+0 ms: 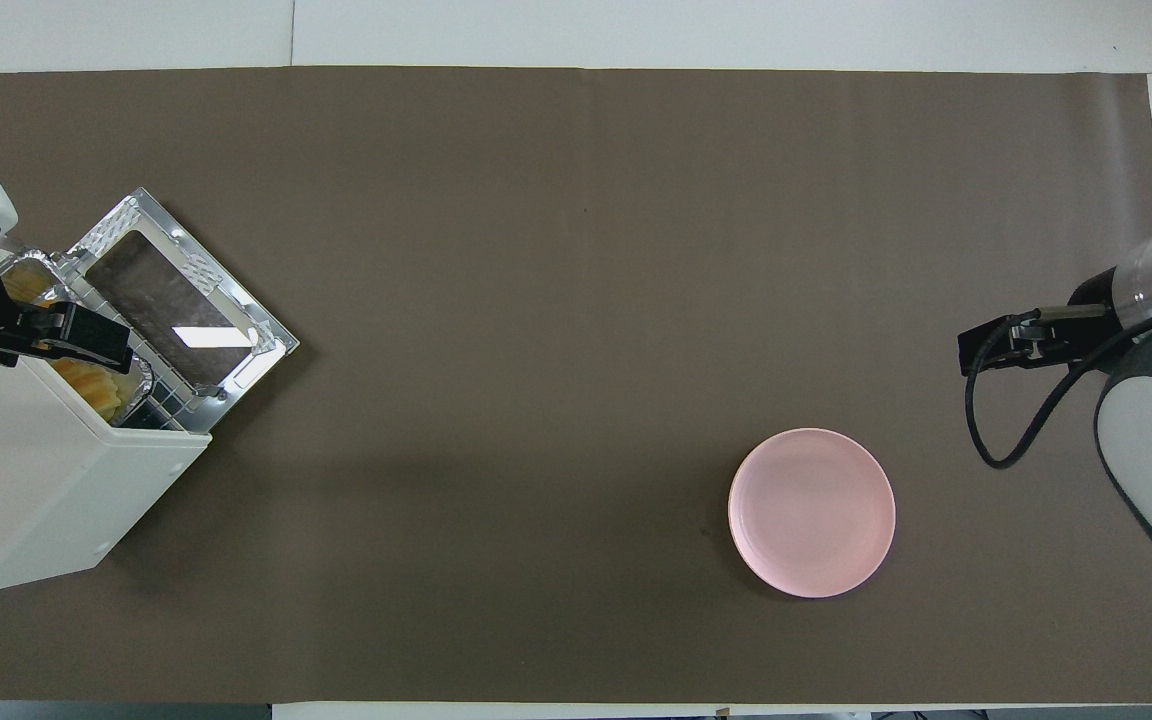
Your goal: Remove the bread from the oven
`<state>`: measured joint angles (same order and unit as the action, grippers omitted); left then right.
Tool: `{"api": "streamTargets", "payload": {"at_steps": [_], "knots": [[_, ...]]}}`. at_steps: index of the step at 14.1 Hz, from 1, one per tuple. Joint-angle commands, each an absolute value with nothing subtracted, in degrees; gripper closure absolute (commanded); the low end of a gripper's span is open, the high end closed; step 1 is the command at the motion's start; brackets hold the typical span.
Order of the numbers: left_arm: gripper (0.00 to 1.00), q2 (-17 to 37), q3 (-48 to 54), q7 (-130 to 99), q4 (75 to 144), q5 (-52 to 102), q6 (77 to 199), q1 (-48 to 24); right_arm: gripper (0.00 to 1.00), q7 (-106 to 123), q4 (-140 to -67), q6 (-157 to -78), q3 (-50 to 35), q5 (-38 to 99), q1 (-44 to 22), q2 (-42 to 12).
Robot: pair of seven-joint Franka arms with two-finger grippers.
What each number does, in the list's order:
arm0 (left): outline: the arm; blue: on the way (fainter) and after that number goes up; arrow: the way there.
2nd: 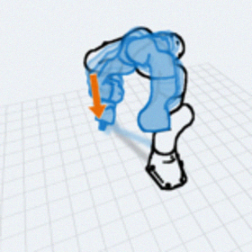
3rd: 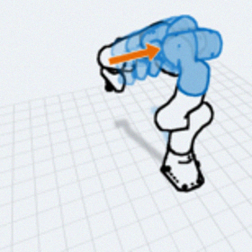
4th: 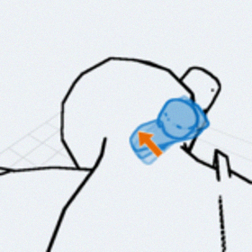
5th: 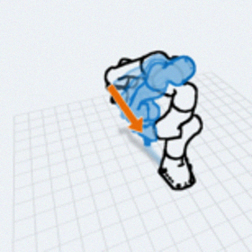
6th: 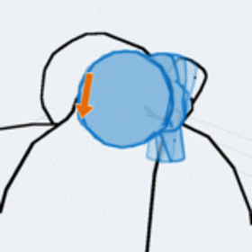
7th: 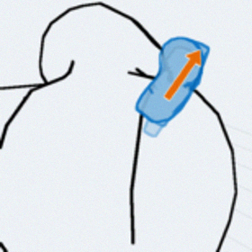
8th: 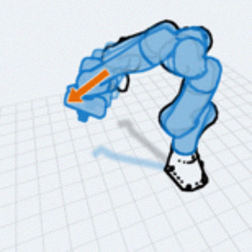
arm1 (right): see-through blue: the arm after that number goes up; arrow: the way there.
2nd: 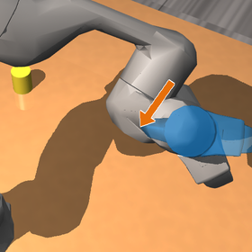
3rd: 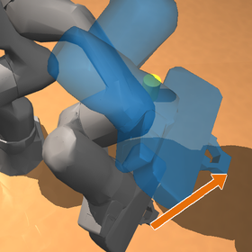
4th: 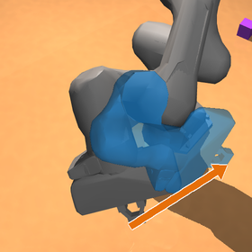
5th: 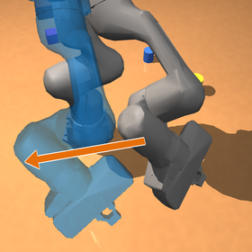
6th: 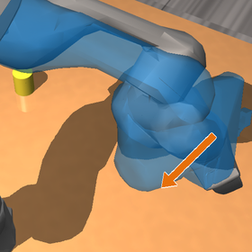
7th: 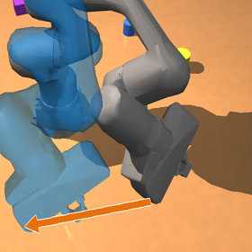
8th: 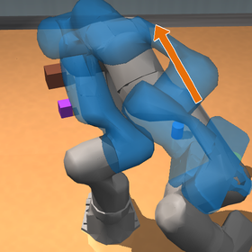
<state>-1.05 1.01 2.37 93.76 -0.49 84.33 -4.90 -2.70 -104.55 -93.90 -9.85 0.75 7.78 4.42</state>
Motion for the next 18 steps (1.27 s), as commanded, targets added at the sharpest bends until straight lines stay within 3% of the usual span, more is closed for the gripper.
{"api": "streamTargets", "payload": {"at_steps": [1,15,18], "knots": [[0.00,-0.8,1.5,2.8,93.3,0.1,84.8,-4.0,0.00,-1.1,-105.3,-93.6,-10.5,0.4,8.8,5.4],[0.00,-1.3,1.1,-4.2,94.1,-1.0,87.4,-4.8,0.00,-1.1,-105.3,-93.6,-10.5,0.4,8.9,5.4],[0.00,2.2,1.1,-12.8,92.3,-0.7,87.6,-4.8,0.00,-1.1,-105.3,-93.6,-10.5,0.4,8.8,5.4]]}}
